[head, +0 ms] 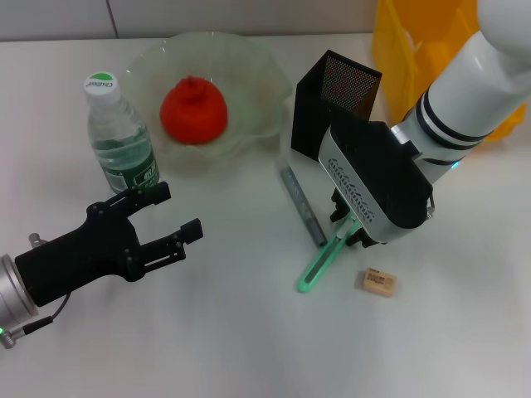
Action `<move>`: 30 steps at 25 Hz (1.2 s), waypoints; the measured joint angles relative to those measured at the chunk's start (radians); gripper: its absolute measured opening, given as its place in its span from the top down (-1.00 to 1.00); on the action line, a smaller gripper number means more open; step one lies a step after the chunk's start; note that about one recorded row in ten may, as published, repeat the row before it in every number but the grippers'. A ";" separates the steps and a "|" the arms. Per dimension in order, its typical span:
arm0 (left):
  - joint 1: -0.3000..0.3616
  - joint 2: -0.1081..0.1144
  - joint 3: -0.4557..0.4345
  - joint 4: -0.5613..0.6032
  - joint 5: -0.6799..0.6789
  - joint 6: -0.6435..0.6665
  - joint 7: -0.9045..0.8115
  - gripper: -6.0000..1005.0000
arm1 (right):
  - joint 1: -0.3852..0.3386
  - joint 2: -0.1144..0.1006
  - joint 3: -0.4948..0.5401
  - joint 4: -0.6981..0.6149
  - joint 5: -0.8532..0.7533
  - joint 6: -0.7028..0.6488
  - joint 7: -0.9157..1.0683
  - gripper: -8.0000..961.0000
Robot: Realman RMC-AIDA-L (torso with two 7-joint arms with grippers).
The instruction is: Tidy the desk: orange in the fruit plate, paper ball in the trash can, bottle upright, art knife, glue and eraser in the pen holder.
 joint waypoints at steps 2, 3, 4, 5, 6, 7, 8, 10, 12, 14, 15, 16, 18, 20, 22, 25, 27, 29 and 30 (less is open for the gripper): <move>0.000 0.000 0.000 0.000 0.000 0.000 0.000 -0.67 | 0.000 0.000 -0.003 0.001 0.000 0.000 0.000 0.41; 0.000 0.000 0.000 0.000 0.000 0.000 0.000 -0.67 | 0.001 0.000 -0.005 0.001 0.000 0.000 0.000 0.42; 0.000 0.000 0.000 0.000 0.000 0.000 0.000 -0.67 | 0.001 0.000 -0.009 0.000 0.000 0.001 0.000 0.43; 0.000 0.000 0.000 0.000 0.000 0.000 0.000 -0.67 | 0.002 0.000 -0.012 -0.001 -0.001 0.001 -0.001 0.45; 0.000 0.000 0.000 0.000 0.000 0.000 0.000 -0.67 | 0.003 0.000 -0.018 -0.003 -0.001 0.003 -0.001 0.46; 0.000 0.000 0.000 0.000 0.000 0.000 0.000 -0.67 | 0.003 0.000 -0.018 -0.003 -0.001 0.003 -0.001 0.47; 0.001 0.000 0.000 -0.001 -0.003 0.001 -0.001 -0.67 | 0.003 0.000 -0.022 -0.003 -0.001 0.003 -0.002 0.48; 0.001 0.000 0.000 -0.001 -0.007 0.001 -0.001 -0.67 | 0.002 0.000 -0.023 -0.002 -0.002 0.002 -0.002 0.50; 0.001 0.000 0.000 -0.002 -0.009 0.002 -0.001 -0.67 | 0.000 0.000 -0.023 -0.001 -0.002 0.002 -0.002 0.52; 0.001 0.000 0.000 -0.002 -0.009 0.002 -0.001 -0.67 | -0.001 0.000 -0.023 0.001 -0.003 0.001 0.000 0.54; 0.001 0.000 0.000 -0.002 -0.009 0.002 -0.001 -0.67 | -0.001 0.000 -0.023 0.001 -0.004 0.000 0.001 0.56; 0.002 0.000 0.000 -0.003 -0.011 0.004 -0.003 -0.67 | -0.002 0.000 -0.023 0.002 -0.007 -0.001 0.003 0.57; 0.003 0.000 0.000 -0.003 -0.011 0.004 -0.003 -0.67 | -0.003 0.000 -0.023 0.003 -0.009 -0.002 0.005 0.59; 0.003 0.000 0.000 -0.003 -0.011 0.004 -0.003 -0.67 | -0.005 0.000 -0.023 0.007 -0.011 -0.007 0.008 0.61; 0.003 0.000 0.000 -0.003 -0.011 0.004 -0.003 -0.67 | -0.012 0.000 -0.016 0.026 -0.012 -0.023 0.009 0.62; 0.003 0.000 0.000 -0.003 -0.011 0.004 -0.003 -0.67 | -0.021 0.000 -0.004 0.060 -0.012 -0.055 0.009 0.64; 0.004 0.000 0.000 -0.003 -0.011 0.005 -0.003 -0.67 | -0.034 -0.001 0.016 0.100 -0.010 -0.092 0.009 0.64; 0.004 0.000 0.000 -0.003 -0.011 0.006 -0.003 -0.67 | -0.052 0.000 0.051 0.157 -0.008 -0.141 0.010 0.64; 0.005 0.000 0.000 -0.003 -0.011 0.007 -0.003 -0.67 | -0.061 0.000 0.069 0.188 -0.007 -0.167 0.010 0.64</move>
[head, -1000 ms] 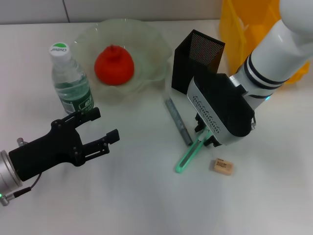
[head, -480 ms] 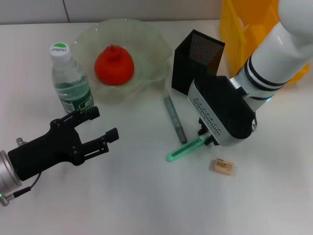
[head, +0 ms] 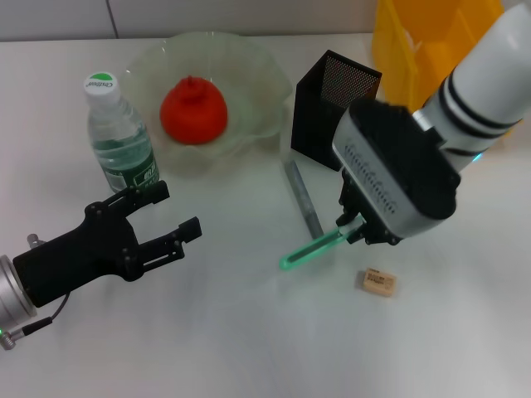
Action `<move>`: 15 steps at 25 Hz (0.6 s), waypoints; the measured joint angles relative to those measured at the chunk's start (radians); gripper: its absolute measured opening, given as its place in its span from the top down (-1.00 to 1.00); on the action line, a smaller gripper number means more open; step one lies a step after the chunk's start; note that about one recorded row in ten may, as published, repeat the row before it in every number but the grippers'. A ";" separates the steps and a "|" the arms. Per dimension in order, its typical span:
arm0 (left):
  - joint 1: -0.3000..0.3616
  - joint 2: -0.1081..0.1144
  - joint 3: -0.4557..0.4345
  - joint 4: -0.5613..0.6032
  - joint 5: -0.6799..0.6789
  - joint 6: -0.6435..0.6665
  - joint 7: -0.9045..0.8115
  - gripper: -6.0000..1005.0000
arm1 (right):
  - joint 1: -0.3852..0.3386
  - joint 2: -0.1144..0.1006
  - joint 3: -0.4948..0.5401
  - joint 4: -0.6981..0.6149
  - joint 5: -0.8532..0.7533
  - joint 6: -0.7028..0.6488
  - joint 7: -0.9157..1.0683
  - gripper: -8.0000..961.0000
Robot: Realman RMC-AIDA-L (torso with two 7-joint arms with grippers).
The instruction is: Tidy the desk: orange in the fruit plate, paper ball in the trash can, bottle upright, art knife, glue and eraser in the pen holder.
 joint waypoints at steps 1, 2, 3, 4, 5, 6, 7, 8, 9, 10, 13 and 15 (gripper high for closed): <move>0.000 0.000 0.000 0.000 0.000 0.001 0.000 -0.67 | -0.022 0.001 0.035 0.063 0.003 -0.044 0.006 0.64; 0.000 0.000 0.000 0.000 0.000 0.003 0.000 -0.67 | -0.022 0.001 0.035 0.063 0.003 -0.044 0.006 0.64; 0.000 0.000 0.000 0.000 0.000 0.003 0.000 -0.67 | -0.035 0.001 0.050 0.093 0.006 -0.063 0.012 0.64; 0.000 0.000 0.000 0.000 0.000 0.008 0.000 -0.67 | -0.046 0.001 0.065 0.119 0.012 -0.079 0.018 0.64; 0.000 0.000 0.000 0.000 0.000 0.008 0.000 -0.67 | -0.057 0.001 0.079 0.138 0.018 -0.094 0.023 0.64; 0.000 0.000 0.000 0.000 0.000 0.019 0.000 -0.67 | -0.079 0.002 0.118 0.178 0.038 -0.122 0.032 0.64; 0.000 0.000 0.000 0.000 0.000 0.022 0.000 -0.67 | -0.079 0.002 0.118 0.178 0.038 -0.122 0.032 0.64; 0.000 0.000 0.000 0.000 0.000 0.022 0.000 -0.67 | -0.095 0.002 0.146 0.199 0.054 -0.135 0.035 0.64; 0.000 0.000 0.000 0.000 0.000 0.024 0.000 -0.67 | -0.108 0.003 0.167 0.215 0.069 -0.145 0.037 0.64; 0.000 0.000 0.000 0.000 -0.001 0.031 0.000 -0.67 | -0.121 0.003 0.190 0.231 0.084 -0.153 0.037 0.64; 0.000 0.001 0.000 0.000 -0.001 0.040 0.000 -0.67 | -0.179 0.004 0.259 0.290 0.153 -0.167 0.040 0.64; 0.000 0.003 0.000 0.000 -0.002 0.046 0.000 -0.67 | -0.221 0.004 0.306 0.319 0.218 -0.167 0.041 0.64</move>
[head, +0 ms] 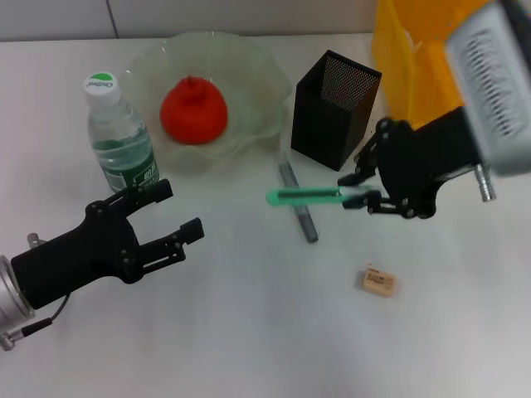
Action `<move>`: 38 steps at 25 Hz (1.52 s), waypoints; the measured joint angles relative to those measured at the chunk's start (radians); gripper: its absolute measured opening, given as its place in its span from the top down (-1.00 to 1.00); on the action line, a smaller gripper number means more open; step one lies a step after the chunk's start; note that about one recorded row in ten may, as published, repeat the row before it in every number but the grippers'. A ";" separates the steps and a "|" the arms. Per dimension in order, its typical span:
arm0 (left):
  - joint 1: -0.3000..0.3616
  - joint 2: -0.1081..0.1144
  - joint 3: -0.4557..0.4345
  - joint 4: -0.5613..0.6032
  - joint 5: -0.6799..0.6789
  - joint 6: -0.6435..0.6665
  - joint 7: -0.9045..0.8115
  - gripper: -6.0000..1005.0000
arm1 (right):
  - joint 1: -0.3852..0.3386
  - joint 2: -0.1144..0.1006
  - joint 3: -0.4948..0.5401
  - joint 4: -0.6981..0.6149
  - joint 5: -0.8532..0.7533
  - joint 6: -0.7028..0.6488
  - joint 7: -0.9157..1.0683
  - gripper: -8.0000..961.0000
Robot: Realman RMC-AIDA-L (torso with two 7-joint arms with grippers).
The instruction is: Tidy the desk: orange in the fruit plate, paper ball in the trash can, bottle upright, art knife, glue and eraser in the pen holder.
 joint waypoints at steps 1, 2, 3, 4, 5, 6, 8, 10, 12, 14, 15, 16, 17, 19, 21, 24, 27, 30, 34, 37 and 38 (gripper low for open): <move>0.000 0.000 0.000 0.000 0.000 0.002 0.000 -0.67 | -0.036 0.000 0.058 0.006 0.074 0.005 -0.001 0.64; -0.001 0.000 0.000 0.001 -0.001 0.003 0.000 -0.67 | -0.036 0.000 0.058 0.006 0.074 0.005 -0.001 0.64; -0.001 0.000 0.000 0.001 -0.001 0.003 0.000 -0.67 | -0.054 0.000 0.091 0.002 0.115 0.008 -0.001 0.64; -0.003 0.000 0.000 0.001 -0.001 0.005 0.000 -0.67 | -0.067 0.000 0.120 -0.008 0.157 0.010 -0.004 0.64; -0.005 0.000 0.000 0.001 -0.001 0.007 0.000 -0.67 | -0.079 0.000 0.154 -0.024 0.203 0.012 -0.008 0.64; -0.008 0.000 0.000 0.001 -0.002 0.012 0.000 -0.67 | -0.098 0.000 0.214 -0.070 0.286 0.013 -0.016 0.64; -0.008 0.000 0.000 0.001 -0.002 0.012 0.000 -0.67 | -0.105 0.000 0.237 -0.094 0.323 0.016 -0.019 0.64; -0.012 0.000 0.000 0.002 -0.002 0.015 0.001 -0.67 | -0.118 0.002 0.265 -0.142 0.370 0.026 -0.021 0.64; -0.014 0.000 0.000 0.002 -0.002 0.016 0.002 -0.67 | -0.129 0.004 0.278 -0.183 0.393 0.038 -0.021 0.64; -0.017 0.000 0.000 0.002 -0.002 0.018 0.002 -0.67 | -0.144 0.006 0.285 -0.240 0.416 0.048 -0.023 0.64; -0.017 -0.001 0.000 0.002 -0.002 0.019 0.003 -0.67 | -0.151 0.006 0.286 -0.270 0.435 0.056 -0.029 0.64; -0.017 -0.001 0.000 0.002 -0.002 0.021 0.003 -0.67 | -0.158 0.006 0.286 -0.301 0.454 0.065 -0.035 0.64; -0.017 -0.001 0.000 0.002 -0.002 0.021 0.003 -0.67 | -0.164 0.006 0.286 -0.328 0.474 0.078 -0.040 0.64; -0.018 -0.001 0.000 0.002 -0.002 0.029 0.005 -0.67 | -0.171 0.007 0.285 -0.377 0.505 0.101 -0.056 0.64; -0.019 -0.002 0.000 0.002 -0.002 0.031 0.008 -0.67 | -0.172 0.007 0.278 -0.439 0.543 0.143 -0.100 0.63; -0.019 -0.002 0.000 0.002 -0.002 0.031 0.008 -0.67 | -0.169 0.008 0.275 -0.472 0.563 0.179 -0.135 0.63; -0.026 -0.003 0.000 0.001 -0.002 0.032 0.011 -0.67 | -0.169 0.010 0.275 -0.483 0.576 0.202 -0.215 0.63; -0.038 -0.003 0.002 0.001 -0.002 0.020 0.016 -0.67 | -0.175 0.008 0.275 -0.453 0.588 0.200 -0.259 0.63; -0.039 -0.003 0.002 0.001 -0.002 0.023 0.035 -0.67 | -0.197 0.004 0.275 -0.359 0.550 0.207 -0.269 0.61; -0.043 -0.002 -0.001 0.006 -0.002 0.025 0.041 -0.67 | -0.231 0.006 0.261 -0.258 0.518 0.254 -0.303 0.60; -0.046 0.000 -0.001 0.008 -0.002 0.025 0.041 -0.67 | -0.248 0.006 0.246 -0.217 0.514 0.282 -0.327 0.60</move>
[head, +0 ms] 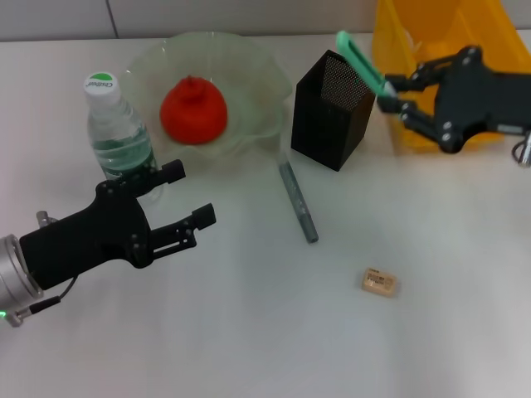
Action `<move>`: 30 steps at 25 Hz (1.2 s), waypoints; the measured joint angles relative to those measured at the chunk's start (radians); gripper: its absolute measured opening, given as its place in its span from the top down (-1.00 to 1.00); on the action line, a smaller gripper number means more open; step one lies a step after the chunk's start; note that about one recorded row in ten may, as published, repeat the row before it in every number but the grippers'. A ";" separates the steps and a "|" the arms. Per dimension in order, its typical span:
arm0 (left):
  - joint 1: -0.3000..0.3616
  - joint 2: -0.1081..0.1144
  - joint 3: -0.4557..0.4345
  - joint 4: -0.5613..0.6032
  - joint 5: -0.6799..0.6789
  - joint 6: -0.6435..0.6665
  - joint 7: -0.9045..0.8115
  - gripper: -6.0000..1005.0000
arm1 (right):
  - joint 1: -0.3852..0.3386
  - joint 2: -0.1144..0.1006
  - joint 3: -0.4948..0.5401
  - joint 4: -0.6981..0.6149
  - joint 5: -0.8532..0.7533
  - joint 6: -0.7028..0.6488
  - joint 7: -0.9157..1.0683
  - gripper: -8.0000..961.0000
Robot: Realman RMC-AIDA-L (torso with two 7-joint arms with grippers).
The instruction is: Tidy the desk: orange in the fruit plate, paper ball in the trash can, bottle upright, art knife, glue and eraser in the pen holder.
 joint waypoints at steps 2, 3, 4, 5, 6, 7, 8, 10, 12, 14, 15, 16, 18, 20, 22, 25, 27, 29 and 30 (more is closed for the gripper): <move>-0.003 0.002 -0.002 0.000 0.000 -0.003 -0.001 -0.67 | -0.024 0.000 -0.024 0.060 0.000 0.048 -0.051 0.59; -0.004 0.003 -0.003 0.000 0.000 -0.004 -0.001 -0.67 | -0.036 0.000 -0.035 0.099 0.003 0.079 -0.118 0.59; -0.004 0.003 -0.003 0.000 0.000 -0.004 -0.001 -0.67 | -0.036 0.000 -0.035 0.099 0.003 0.079 -0.118 0.59; -0.004 0.003 -0.003 0.000 0.000 -0.004 -0.001 -0.67 | -0.037 -0.001 -0.040 0.115 0.003 0.097 -0.150 0.58; -0.006 0.001 -0.009 0.000 -0.001 -0.010 0.000 -0.67 | -0.036 -0.001 -0.050 0.128 -0.006 0.121 -0.179 0.58; -0.007 0.000 -0.009 0.000 -0.001 -0.011 0.000 -0.67 | -0.031 -0.003 -0.061 0.139 -0.024 0.149 -0.204 0.58; -0.009 0.000 -0.010 -0.001 -0.001 -0.014 0.002 -0.67 | -0.019 -0.004 -0.096 0.152 -0.086 0.212 -0.261 0.57; -0.009 0.000 -0.010 -0.001 -0.001 -0.014 0.002 -0.67 | -0.015 -0.004 -0.111 0.155 -0.115 0.241 -0.294 0.57; -0.014 -0.003 -0.022 -0.016 -0.009 -0.034 0.035 -0.67 | -0.011 -0.003 -0.148 0.157 -0.171 0.311 -0.362 0.56; -0.017 -0.004 -0.028 -0.034 -0.021 -0.047 0.057 -0.67 | -0.018 -0.003 -0.221 0.179 -0.251 0.438 -0.448 0.55; -0.018 -0.004 -0.028 -0.039 -0.025 -0.049 0.059 -0.67 | -0.018 -0.003 -0.221 0.179 -0.251 0.438 -0.448 0.55; -0.018 -0.004 -0.028 -0.042 -0.026 -0.049 0.060 -0.67 | -0.026 -0.003 -0.247 0.195 -0.278 0.473 -0.465 0.55; -0.019 -0.003 -0.028 -0.044 -0.027 -0.050 0.048 -0.67 | -0.064 -0.003 -0.337 0.272 -0.367 0.593 -0.510 0.54; -0.019 -0.003 -0.028 -0.044 -0.027 -0.050 0.044 -0.67 | -0.078 -0.003 -0.365 0.306 -0.392 0.617 -0.518 0.53; -0.019 -0.002 -0.028 -0.045 -0.027 -0.049 0.041 -0.67 | -0.096 -0.004 -0.404 0.369 -0.448 0.647 -0.525 0.53; -0.019 -0.003 -0.034 -0.044 -0.027 -0.046 0.041 -0.67 | -0.108 -0.004 -0.469 0.424 -0.575 0.707 -0.526 0.52; -0.020 -0.003 -0.039 -0.045 -0.027 -0.045 0.042 -0.67 | -0.114 -0.005 -0.546 0.421 -0.712 0.805 -0.527 0.51; -0.020 -0.004 -0.040 -0.045 -0.028 -0.044 0.045 -0.67 | -0.115 -0.005 -0.566 0.417 -0.747 0.829 -0.527 0.50; -0.021 -0.004 -0.040 -0.045 -0.030 -0.044 0.047 -0.67 | -0.118 -0.005 -0.587 0.415 -0.787 0.854 -0.527 0.50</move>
